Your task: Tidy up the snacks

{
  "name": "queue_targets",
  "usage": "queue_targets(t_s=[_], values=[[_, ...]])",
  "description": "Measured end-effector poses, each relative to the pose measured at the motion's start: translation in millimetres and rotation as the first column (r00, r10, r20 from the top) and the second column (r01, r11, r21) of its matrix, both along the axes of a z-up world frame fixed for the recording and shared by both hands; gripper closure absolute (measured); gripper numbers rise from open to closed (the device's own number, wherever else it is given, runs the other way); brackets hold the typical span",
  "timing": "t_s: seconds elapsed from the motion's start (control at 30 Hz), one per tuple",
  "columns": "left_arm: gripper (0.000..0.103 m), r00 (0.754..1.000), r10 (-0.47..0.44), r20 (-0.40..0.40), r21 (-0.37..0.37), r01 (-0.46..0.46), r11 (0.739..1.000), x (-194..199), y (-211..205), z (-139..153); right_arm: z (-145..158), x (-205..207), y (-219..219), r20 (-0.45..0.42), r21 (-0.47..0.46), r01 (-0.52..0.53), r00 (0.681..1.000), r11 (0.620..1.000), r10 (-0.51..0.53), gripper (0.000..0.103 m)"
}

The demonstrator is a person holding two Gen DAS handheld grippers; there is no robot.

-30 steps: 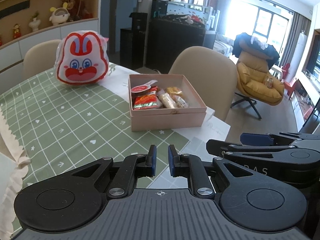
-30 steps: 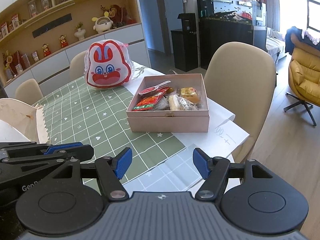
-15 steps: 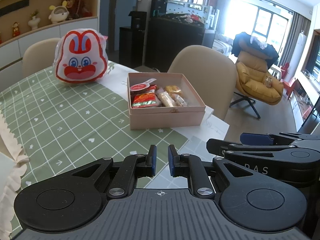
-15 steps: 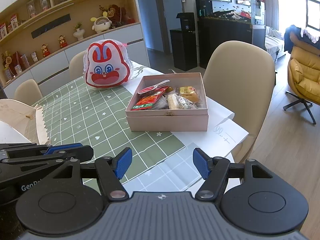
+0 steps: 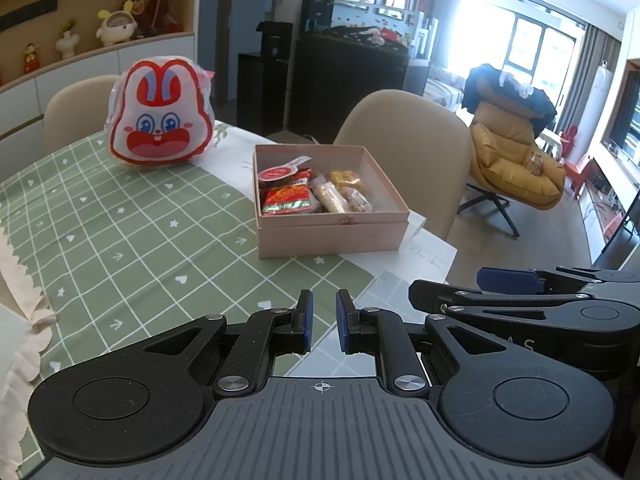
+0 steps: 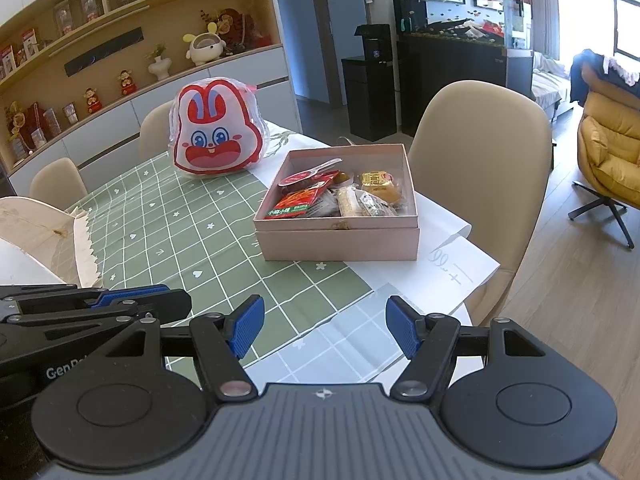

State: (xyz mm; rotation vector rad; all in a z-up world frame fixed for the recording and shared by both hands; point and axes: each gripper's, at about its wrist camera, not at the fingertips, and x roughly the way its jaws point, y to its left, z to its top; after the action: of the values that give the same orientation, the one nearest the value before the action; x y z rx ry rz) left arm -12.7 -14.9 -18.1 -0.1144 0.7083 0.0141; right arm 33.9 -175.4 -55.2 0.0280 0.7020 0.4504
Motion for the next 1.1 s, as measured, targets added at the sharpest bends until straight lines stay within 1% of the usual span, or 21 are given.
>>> queue_targets(t_s=[1.1], values=[[0.087,1.000,0.001,-0.003,0.001,-0.001,1.000,1.7,-1.8,-2.7,-2.8,-1.2,1.8,-0.017,0.007,0.003,1.000,1.000,-0.003,0.035]])
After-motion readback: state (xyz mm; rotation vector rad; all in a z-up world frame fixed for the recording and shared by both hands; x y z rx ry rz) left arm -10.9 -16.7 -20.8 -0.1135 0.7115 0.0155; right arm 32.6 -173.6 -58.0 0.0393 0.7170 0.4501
